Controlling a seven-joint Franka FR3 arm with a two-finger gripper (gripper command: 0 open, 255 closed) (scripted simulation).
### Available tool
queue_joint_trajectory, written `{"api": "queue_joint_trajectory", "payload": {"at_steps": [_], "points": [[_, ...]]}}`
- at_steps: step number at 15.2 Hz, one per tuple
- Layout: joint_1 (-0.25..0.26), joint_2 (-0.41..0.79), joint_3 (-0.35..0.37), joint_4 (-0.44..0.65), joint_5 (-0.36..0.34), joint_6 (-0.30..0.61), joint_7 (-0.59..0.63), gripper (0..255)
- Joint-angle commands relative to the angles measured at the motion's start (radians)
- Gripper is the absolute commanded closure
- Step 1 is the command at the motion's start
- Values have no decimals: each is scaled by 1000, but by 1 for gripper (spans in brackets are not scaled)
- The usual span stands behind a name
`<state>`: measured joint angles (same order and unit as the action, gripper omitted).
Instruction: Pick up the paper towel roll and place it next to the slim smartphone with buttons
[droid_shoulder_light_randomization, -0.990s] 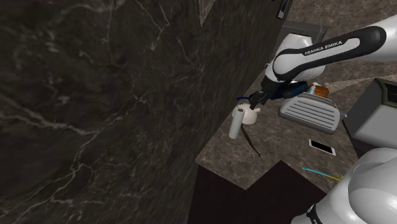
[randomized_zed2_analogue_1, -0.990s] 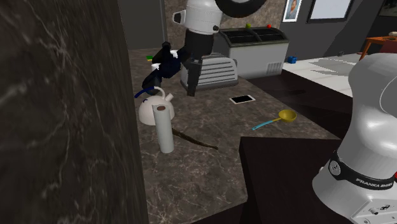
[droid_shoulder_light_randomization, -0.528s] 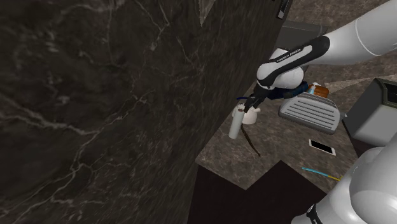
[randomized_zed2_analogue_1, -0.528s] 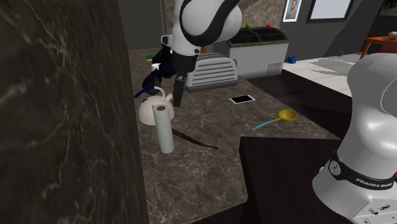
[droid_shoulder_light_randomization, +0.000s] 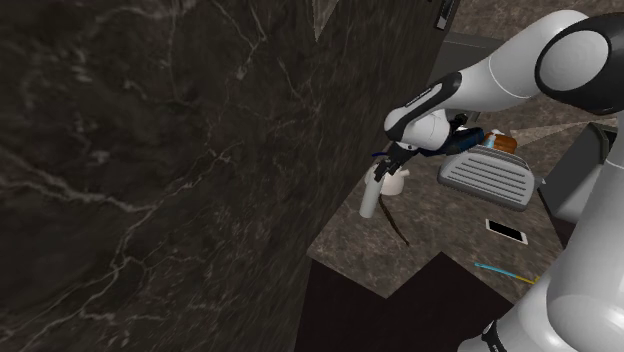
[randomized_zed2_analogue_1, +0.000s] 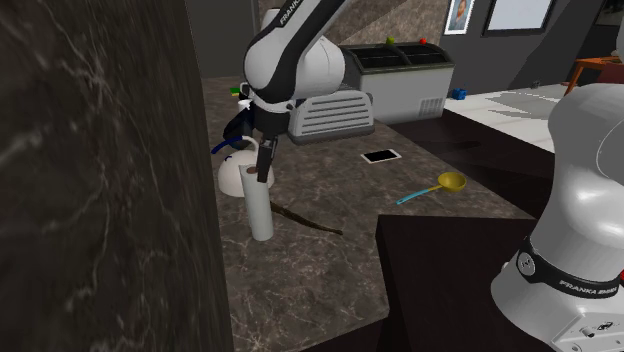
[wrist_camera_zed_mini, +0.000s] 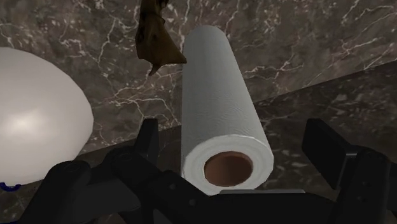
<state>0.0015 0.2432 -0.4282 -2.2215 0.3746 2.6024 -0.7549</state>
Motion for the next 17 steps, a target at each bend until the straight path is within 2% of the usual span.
{"api": "queue_joint_trajectory", "payload": {"at_steps": [1, 4, 12, 13, 17], "points": [[-8, 27, 12, 8, 26, 16, -18, 0], [-23, 74, 36, 20, 70, 46, -49, 0], [-24, 74, 36, 20, 69, 46, -49, 0], [-24, 74, 36, 20, 69, 46, -49, 255], [-24, 74, 36, 20, 69, 46, -49, 255]]}}
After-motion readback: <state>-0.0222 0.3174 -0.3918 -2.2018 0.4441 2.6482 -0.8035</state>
